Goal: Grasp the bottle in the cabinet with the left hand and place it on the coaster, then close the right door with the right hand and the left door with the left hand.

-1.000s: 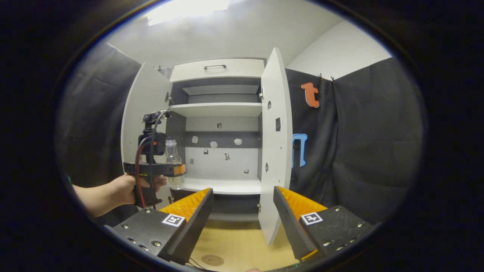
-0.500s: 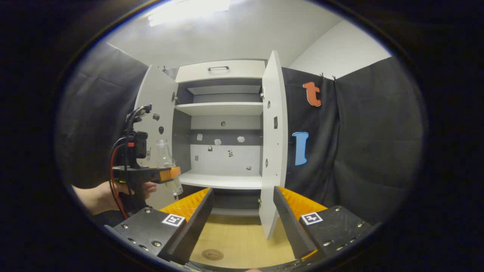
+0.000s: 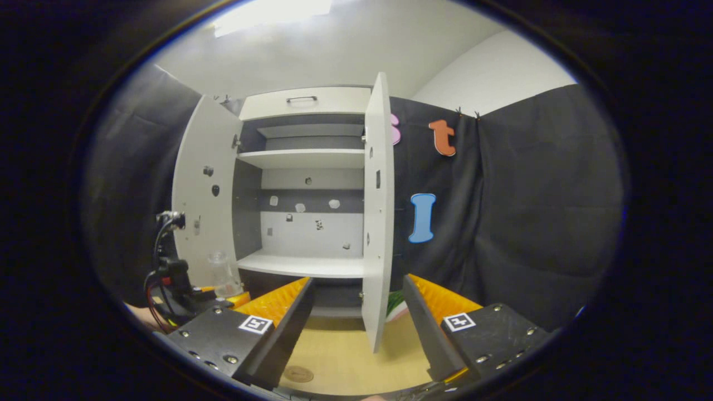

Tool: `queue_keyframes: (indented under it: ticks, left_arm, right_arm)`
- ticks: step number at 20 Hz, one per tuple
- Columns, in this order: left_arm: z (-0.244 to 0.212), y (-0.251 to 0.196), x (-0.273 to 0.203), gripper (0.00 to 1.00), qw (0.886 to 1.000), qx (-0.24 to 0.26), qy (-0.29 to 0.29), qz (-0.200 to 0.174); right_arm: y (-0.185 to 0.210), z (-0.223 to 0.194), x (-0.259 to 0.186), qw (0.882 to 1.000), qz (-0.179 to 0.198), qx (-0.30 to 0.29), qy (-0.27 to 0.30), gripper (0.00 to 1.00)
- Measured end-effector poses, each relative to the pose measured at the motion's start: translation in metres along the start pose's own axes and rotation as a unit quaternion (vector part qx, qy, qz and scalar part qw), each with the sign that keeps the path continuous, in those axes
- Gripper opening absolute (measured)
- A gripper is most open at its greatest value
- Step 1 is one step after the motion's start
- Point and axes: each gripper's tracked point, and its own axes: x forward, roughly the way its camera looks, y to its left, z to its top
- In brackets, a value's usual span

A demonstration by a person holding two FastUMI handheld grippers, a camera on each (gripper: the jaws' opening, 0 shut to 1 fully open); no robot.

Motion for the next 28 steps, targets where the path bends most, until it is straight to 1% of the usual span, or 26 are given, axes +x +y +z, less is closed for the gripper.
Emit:
queue_keyframes:
  ticks: [2, 4, 8, 10, 12, 14, 18, 19, 22, 24, 25, 28]
  left_arm:
    - [-0.029, -0.006, 0.004, 0.79, 1.000, 0.001, -0.008, -0.010]
    - [-0.076, -0.011, 0.005, 0.79, 0.999, 0.018, 0.027, -0.018]
    - [-0.154, -0.026, 0.003, 0.79, 0.995, 0.038, 0.075, -0.046]
    - [-0.175, -0.036, 0.003, 0.80, 0.994, 0.045, 0.073, -0.064]
    - [-0.202, -0.044, -0.001, 0.79, 0.991, 0.057, 0.092, -0.083]
    - [-0.214, -0.046, -0.004, 0.79, 0.988, 0.068, 0.095, -0.098]
    - [-0.233, -0.052, -0.001, 0.80, 0.984, 0.066, 0.107, -0.124]
    - [-0.234, -0.051, 0.003, 0.80, 0.984, 0.071, 0.106, -0.122]
    - [-0.245, -0.052, 0.011, 0.81, 0.982, 0.080, 0.107, -0.132]
    - [-0.253, -0.054, 0.014, 0.81, 0.977, 0.106, 0.108, -0.147]
    - [-0.258, -0.050, 0.014, 0.81, 0.975, 0.122, 0.119, -0.144]
    - [-0.252, -0.049, 0.015, 0.82, 0.975, 0.126, 0.110, -0.147]
  right_arm:
    - [-0.011, -0.002, 0.005, 1.000, -0.016, 0.008, 0.001, 0.96]
    - [-0.019, -0.008, 0.011, 0.999, -0.030, 0.017, 0.007, 0.96]
    - [-0.029, -0.019, 0.021, 0.998, -0.049, 0.025, 0.014, 0.96]
    - [-0.030, -0.023, 0.025, 0.998, -0.051, 0.034, 0.016, 0.94]
    - [-0.028, -0.027, 0.027, 0.998, -0.044, 0.041, 0.017, 0.94]
    - [-0.028, -0.030, 0.031, 0.998, -0.043, 0.045, 0.019, 0.96]
    - [-0.026, -0.038, 0.036, 0.998, -0.039, 0.049, 0.021, 0.94]
    - [-0.025, -0.043, 0.038, 0.998, -0.038, 0.049, 0.025, 0.94]
    - [-0.025, -0.053, 0.045, 0.998, -0.042, 0.036, 0.041, 0.96]
    - [-0.021, -0.055, 0.050, 0.998, -0.038, 0.036, 0.043, 0.94]
    - [-0.019, -0.058, 0.053, 0.998, -0.037, 0.039, 0.046, 0.94]
    - [-0.014, -0.064, 0.061, 0.997, -0.037, 0.038, 0.059, 0.96]
